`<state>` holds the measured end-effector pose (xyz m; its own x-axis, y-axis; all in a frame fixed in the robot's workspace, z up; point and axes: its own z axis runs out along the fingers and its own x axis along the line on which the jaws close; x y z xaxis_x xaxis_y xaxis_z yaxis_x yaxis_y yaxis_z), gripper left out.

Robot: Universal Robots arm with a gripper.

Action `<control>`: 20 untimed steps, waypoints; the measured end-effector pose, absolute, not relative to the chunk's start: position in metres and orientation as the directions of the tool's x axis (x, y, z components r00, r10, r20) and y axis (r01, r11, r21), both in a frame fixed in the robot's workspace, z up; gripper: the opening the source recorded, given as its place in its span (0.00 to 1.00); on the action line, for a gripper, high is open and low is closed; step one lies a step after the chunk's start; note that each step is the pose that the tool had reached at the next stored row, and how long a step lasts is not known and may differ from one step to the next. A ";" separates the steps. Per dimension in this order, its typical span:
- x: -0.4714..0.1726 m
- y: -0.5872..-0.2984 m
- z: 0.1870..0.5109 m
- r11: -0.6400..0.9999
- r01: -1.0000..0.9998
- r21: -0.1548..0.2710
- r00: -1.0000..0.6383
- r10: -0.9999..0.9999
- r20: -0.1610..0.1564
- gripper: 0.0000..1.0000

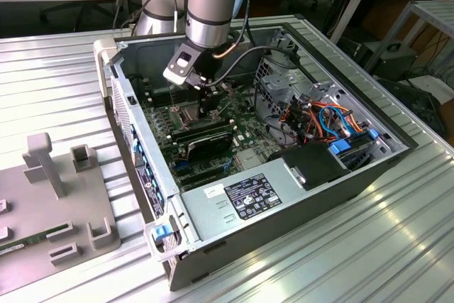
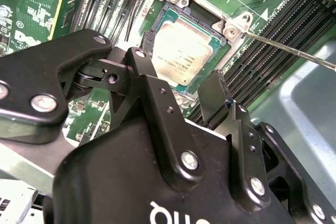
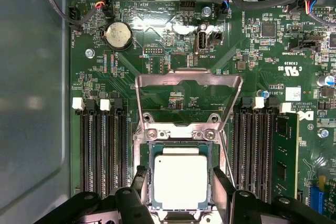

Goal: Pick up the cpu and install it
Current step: 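Place the cpu into insertion slot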

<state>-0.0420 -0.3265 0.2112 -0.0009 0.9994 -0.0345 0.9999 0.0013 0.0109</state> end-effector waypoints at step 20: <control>-0.042 -0.327 0.224 0.001 1.000 0.011 -0.001 0.999 -0.034 0.61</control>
